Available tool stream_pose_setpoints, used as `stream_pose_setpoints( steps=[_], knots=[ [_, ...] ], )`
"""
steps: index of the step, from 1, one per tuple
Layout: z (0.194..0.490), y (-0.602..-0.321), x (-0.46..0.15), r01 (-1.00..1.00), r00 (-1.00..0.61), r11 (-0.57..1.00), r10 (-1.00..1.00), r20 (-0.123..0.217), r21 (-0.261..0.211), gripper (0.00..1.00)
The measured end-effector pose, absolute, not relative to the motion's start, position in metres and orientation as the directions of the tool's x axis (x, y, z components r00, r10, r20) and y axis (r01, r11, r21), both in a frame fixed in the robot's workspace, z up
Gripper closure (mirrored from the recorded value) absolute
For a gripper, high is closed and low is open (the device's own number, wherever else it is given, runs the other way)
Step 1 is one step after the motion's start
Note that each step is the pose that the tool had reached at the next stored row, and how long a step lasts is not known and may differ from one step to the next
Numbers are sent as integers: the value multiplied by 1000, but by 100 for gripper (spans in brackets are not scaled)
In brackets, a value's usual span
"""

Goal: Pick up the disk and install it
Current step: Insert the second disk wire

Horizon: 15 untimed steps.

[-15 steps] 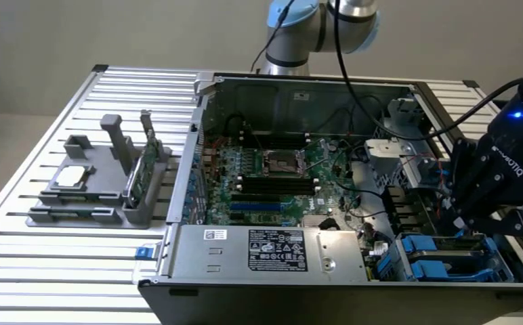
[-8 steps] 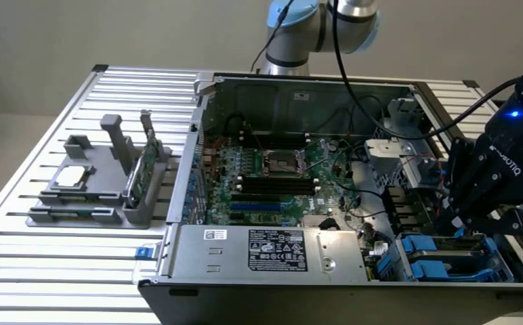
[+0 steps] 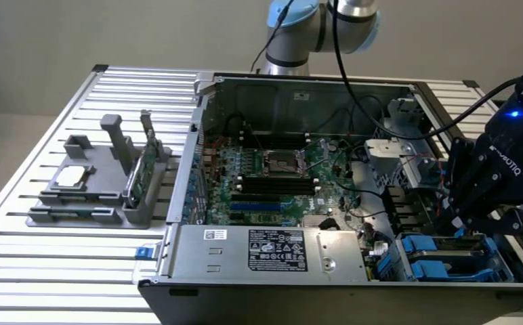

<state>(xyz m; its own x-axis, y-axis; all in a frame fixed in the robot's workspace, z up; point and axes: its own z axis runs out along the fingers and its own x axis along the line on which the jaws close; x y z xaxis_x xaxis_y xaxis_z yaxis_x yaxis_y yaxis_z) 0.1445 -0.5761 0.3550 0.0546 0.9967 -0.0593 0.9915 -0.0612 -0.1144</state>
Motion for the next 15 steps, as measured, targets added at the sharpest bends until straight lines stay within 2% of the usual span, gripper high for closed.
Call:
stream_pose_setpoints(
  steps=[9,15],
  knots=[
    [357,-568,142,992,54,-61,997,-60,-110,89],
    [371,-563,142,992,54,-61,997,-63,-107,89]
  ],
)
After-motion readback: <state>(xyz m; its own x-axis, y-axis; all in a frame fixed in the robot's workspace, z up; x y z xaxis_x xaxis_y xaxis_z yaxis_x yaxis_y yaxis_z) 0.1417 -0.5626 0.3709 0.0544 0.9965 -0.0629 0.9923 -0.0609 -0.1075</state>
